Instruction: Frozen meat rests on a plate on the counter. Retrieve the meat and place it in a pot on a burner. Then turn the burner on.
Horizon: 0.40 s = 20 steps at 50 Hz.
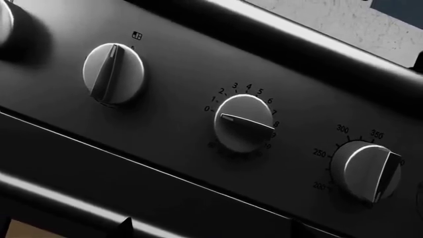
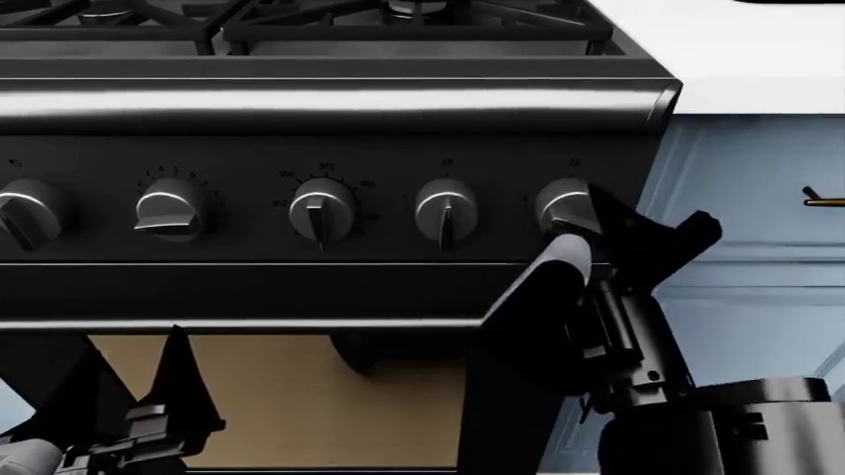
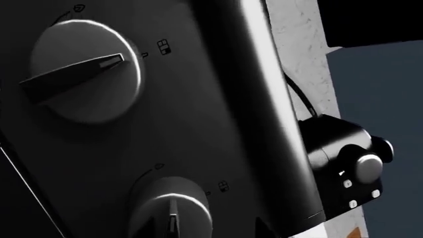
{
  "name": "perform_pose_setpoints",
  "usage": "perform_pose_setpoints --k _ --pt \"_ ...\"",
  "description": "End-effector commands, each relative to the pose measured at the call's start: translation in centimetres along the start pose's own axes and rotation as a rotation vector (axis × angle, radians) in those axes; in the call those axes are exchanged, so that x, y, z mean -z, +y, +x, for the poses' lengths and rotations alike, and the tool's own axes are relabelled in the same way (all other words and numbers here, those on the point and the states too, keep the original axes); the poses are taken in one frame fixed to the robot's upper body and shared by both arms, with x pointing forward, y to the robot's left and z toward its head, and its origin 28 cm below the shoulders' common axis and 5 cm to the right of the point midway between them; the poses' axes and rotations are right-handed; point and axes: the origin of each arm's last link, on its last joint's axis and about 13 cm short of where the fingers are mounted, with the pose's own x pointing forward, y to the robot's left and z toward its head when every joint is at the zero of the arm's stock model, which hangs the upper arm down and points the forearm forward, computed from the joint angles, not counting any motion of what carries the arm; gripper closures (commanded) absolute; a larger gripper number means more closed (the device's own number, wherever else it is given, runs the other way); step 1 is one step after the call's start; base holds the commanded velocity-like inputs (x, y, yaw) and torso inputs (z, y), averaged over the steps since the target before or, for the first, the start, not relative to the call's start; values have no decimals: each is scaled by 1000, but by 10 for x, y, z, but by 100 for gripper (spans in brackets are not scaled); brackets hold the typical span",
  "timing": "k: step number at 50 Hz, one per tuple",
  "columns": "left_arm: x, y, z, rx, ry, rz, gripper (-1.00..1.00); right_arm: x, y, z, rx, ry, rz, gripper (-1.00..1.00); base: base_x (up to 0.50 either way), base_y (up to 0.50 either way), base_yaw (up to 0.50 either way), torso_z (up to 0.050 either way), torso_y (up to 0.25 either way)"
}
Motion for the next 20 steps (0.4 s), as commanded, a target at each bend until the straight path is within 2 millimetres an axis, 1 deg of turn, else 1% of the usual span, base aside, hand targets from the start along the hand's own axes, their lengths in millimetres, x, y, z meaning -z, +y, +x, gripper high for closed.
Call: perform_pose_setpoints --k 1,13,20 --pt "-2 -1 -2 8 -8 -12 -100 -8 -13 -11 26 -24 20 -100 0 0 0 0 0" --pt "-3 -3 -3 10 -8 -13 -100 -7 -15 -14 7 -24 35 -100 0 0 0 0 0" --pt "-5 -5 -3 18 -14 -10 -100 -6 -21 -17 4 -36 45 -100 0 0 0 0 0"
